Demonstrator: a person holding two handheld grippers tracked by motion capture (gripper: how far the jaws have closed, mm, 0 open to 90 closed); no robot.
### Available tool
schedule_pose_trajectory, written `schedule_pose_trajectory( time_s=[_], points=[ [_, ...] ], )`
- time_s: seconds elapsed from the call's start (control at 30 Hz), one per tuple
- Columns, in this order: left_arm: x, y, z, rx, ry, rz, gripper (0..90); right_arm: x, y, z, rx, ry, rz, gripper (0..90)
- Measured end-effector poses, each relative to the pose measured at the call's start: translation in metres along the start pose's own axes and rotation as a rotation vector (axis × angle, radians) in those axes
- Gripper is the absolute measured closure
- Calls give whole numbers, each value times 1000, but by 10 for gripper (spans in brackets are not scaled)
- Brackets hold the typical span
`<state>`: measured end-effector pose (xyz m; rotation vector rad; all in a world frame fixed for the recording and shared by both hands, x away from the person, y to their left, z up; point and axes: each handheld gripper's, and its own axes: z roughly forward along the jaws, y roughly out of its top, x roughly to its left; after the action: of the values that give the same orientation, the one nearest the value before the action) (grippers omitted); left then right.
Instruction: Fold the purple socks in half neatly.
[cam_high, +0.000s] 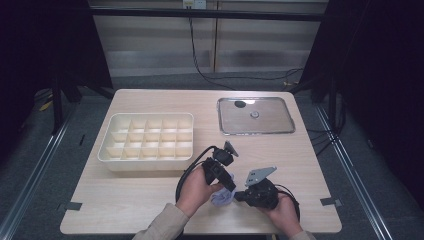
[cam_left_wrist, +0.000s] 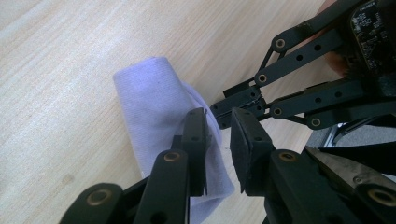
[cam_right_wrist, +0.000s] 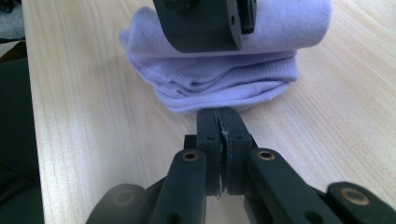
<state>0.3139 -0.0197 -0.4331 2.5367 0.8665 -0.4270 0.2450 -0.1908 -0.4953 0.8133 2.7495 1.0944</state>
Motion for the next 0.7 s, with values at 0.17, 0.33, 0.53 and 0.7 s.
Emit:
schedule_pose_trajectory(
  time_s=[0.17, 0.33, 0.53, 0.7],
  points=[
    [0, 0, -2, 5, 4, 4, 758, 0, 0, 0, -5, 3, 3, 879],
    [0, 1, -3, -4, 7, -6, 762, 0, 0, 0, -5, 3, 5, 879],
    [2, 0, 2, 19, 13, 0, 814, 0, 0, 0, -1, 4, -3, 879],
    [7, -3, 17, 41, 10, -15, 840, 1, 0, 0, 1, 3, 0, 879]
  ],
)
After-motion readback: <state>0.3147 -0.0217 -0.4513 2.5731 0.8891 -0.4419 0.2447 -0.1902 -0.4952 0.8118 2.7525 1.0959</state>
